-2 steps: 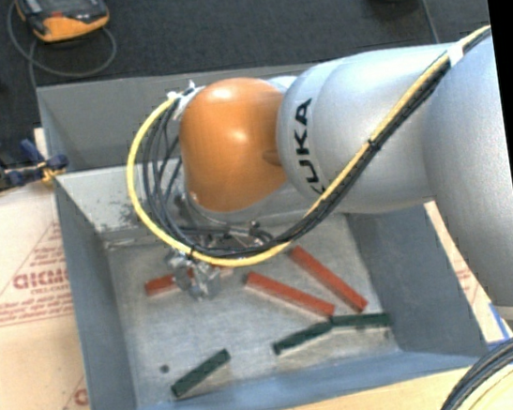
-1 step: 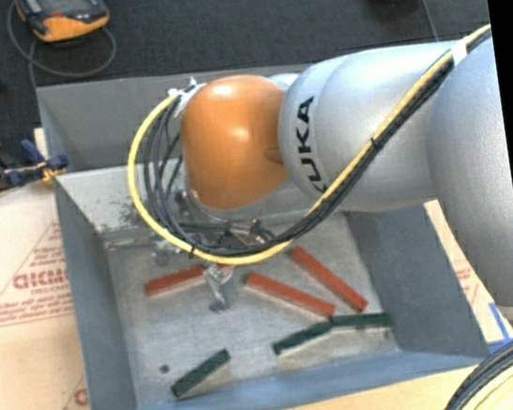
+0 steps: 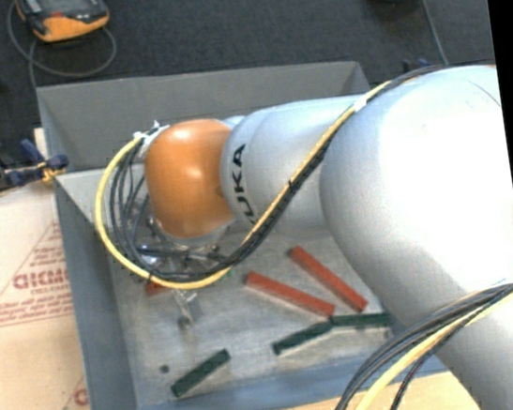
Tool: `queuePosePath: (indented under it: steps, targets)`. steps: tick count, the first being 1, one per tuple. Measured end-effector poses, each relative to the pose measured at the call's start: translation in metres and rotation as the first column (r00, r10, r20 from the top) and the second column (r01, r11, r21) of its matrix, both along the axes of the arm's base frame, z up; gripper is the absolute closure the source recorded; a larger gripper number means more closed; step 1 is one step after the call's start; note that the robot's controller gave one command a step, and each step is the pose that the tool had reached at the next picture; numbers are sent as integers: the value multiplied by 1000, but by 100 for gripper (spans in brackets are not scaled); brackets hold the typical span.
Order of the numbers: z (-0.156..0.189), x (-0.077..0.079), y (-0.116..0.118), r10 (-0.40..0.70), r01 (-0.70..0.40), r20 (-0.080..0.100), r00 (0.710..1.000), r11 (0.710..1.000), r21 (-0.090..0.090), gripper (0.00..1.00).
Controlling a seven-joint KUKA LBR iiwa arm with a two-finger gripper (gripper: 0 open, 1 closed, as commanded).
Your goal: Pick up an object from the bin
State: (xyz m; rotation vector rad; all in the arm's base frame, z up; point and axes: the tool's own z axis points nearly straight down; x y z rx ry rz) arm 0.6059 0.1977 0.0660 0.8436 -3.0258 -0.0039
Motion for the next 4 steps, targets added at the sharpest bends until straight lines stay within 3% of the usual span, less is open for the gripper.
queuePosePath:
  steps: [1,2,3,4]
  targets:
    - [15,15,-21,656,-656,7,755,755,-4,0]
    - [15,15,-21,652,-652,7,758,758,-2,100]
    - [136,30,7,675,-675,15,738,738,-7,100]
    - [130,28,6,672,-672,5,740,740,-1,100]
